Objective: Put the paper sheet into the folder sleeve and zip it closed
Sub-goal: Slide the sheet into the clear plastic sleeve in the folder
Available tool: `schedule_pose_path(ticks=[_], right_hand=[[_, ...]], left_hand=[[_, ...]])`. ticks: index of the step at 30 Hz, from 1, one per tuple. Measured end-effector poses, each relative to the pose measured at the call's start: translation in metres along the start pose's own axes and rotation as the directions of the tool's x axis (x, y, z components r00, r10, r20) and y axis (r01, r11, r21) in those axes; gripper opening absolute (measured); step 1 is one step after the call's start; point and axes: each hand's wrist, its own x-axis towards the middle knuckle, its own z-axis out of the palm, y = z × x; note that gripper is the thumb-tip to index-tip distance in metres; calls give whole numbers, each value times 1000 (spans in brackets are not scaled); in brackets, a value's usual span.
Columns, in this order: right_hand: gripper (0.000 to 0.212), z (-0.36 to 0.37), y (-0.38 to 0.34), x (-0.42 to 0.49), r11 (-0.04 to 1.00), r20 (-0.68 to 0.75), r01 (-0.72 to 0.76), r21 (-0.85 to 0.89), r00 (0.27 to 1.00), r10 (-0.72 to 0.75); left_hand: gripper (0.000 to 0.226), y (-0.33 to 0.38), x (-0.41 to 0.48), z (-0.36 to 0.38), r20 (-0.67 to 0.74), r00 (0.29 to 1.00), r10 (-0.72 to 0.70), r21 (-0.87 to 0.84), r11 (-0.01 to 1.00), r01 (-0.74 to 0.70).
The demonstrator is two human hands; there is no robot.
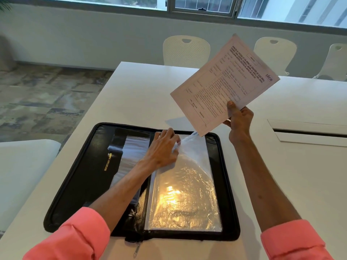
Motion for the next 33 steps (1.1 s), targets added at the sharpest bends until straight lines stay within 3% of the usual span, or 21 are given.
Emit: schedule_pose_path(ticks=[7,13,18,23,33], right_hand=[[6,6,-5,9,998,50,37,-55,998,-35],[6,23,-11,13,998,33,58,-4,998,-58],[4,48,-10,15,998,30,58,8,998,-58],[4,68,0,20,999,42,47,-14,998,-46],[9,79,32,12,980,97,25,-199,995,-6]], left_hand=[[33,2,3,-2,4,1000,22,-26,999,-22],[54,2,10,-2,31,998,49,-82,996,-47],[44,2,15,-1,94,993,70,-80,995,-62],[49,5,18,-3,106,992,73,-41,997,-69],[52,1,16,-11,101,990,95,-46,995,-90]])
